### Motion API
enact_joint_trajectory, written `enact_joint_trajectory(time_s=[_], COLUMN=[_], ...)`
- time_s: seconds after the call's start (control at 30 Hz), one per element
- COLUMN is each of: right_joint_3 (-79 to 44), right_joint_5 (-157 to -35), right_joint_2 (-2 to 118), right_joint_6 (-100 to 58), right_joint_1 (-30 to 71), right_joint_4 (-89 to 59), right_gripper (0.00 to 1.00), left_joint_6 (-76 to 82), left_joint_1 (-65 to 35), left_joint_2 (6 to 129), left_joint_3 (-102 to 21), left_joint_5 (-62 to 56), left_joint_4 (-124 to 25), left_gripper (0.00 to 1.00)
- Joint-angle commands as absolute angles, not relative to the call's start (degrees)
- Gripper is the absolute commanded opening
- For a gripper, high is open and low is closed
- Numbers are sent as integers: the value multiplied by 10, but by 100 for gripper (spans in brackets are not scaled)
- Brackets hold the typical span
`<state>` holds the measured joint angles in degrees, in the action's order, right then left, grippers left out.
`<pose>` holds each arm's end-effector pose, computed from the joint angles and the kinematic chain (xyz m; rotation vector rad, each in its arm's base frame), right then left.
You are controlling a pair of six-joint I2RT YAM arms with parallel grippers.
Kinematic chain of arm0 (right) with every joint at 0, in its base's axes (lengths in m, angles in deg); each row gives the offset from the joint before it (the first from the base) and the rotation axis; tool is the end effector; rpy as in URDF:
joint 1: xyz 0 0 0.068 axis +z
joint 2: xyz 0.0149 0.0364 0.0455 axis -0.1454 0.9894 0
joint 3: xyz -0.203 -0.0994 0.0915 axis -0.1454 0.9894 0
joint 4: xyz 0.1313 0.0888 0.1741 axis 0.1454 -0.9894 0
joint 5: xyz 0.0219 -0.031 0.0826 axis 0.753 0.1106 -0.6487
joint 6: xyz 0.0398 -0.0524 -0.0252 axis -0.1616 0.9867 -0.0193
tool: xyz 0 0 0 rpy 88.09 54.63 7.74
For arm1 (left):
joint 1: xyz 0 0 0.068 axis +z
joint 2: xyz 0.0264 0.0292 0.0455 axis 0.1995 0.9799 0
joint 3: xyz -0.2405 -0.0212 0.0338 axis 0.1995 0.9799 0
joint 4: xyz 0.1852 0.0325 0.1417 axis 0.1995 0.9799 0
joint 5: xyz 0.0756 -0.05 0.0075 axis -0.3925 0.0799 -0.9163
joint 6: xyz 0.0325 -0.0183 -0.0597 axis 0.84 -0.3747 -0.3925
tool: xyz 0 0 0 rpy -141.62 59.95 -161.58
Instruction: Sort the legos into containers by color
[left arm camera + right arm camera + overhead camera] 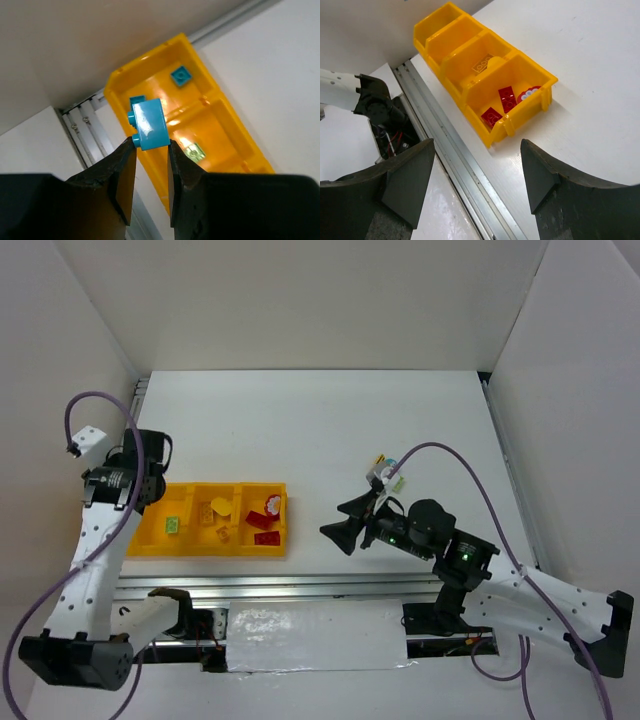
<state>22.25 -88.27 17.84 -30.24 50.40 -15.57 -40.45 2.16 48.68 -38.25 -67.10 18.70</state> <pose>0.1017 0.1669 0.2938 -0.6424 1.6535 0.9649 0.1606 0.0218 0.3326 -1.1343 1.7458 0.5444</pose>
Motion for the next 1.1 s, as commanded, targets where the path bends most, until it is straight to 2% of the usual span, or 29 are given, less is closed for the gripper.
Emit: enact_joint_trajectory(time_s=[0.0,0.17,0.37,0.6,0.67,0.73,0.77,0.8,0.83,1.07], right_joint_3=[232,244,242,242,241,237,235,233,234,238], right_joint_5=[-862,-861,-872,-876,-878,-880,-882,-883,-883,-873], right_joint_2=[148,123,121,138,147,154,154,155,155,136], right_joint_6=[-304,-302,-301,-304,-304,-305,-307,-307,-308,-319], right_joint_1=[508,509,510,509,510,510,510,509,509,509], right_joint_4=[-183,-189,-197,-188,-186,-188,-189,-190,-191,-197], right_gripper=[77,79,80,80,80,80,80,80,80,81], left_joint_6=[-276,-296,-287,-265,-264,-265,-268,-273,-272,-262], left_joint_1=[148,257,335,370,380,387,389,393,397,399], left_joint_2=[494,513,540,568,573,580,583,587,595,577], left_joint_3=[-349,-316,-289,-287,-286,-285,-285,-288,-289,-282], left_joint_5=[-629,-554,-495,-441,-438,-429,-427,-425,-419,-401], left_joint_4=[87,65,19,-8,-13,-15,-10,-8,-6,-17], left_gripper=[0,0,1,20,27,59,80,93,100,99])
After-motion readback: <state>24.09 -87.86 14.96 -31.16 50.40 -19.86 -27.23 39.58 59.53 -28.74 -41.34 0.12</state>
